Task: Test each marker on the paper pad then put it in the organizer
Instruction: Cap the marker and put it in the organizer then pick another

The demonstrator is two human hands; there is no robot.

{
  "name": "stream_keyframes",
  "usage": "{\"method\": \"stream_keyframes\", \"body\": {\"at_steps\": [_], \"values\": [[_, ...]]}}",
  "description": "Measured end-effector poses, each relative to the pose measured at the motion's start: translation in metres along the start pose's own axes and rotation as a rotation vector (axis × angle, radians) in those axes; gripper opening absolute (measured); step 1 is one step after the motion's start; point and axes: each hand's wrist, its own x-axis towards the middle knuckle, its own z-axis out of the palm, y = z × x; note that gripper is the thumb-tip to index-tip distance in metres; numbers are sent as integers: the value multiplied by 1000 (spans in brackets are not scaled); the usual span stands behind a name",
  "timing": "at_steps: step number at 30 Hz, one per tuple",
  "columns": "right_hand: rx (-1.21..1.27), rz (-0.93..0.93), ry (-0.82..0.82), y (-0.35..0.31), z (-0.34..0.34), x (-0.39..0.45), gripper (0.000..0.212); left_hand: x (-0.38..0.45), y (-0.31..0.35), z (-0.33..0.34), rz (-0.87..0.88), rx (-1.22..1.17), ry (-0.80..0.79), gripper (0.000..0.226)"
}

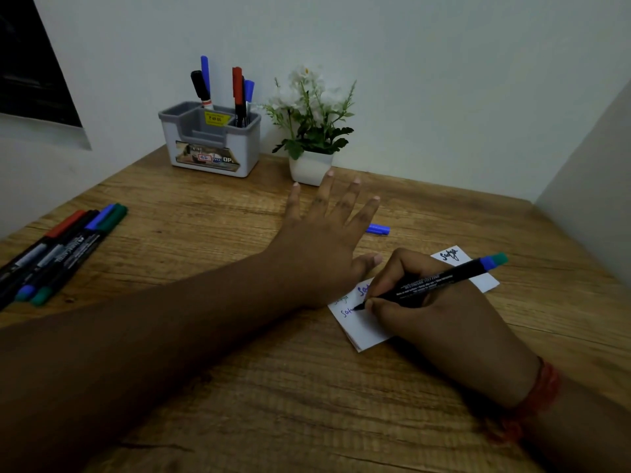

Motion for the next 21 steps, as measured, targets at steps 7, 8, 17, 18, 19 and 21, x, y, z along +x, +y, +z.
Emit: {"method": "stream_keyframes", "body": {"at_steps": [7,8,17,18,19,21], "values": [[14,14,14,0,-1,-2,12,0,-1,0,-1,-7,1,81],[22,18,25,0,-1,-1,12,1,0,1,1,-2,8,82],[5,10,45,3,0,1,14,0,0,0,0,-10,2,86],[9,11,51,4,0,1,15,0,0,0,-1,-8,1,86],[14,15,52,5,0,1,15,0,0,0,-1,-6,-1,86],[21,21,59,6,0,1,15,0,0,1,4,-6,-5,86]]}}
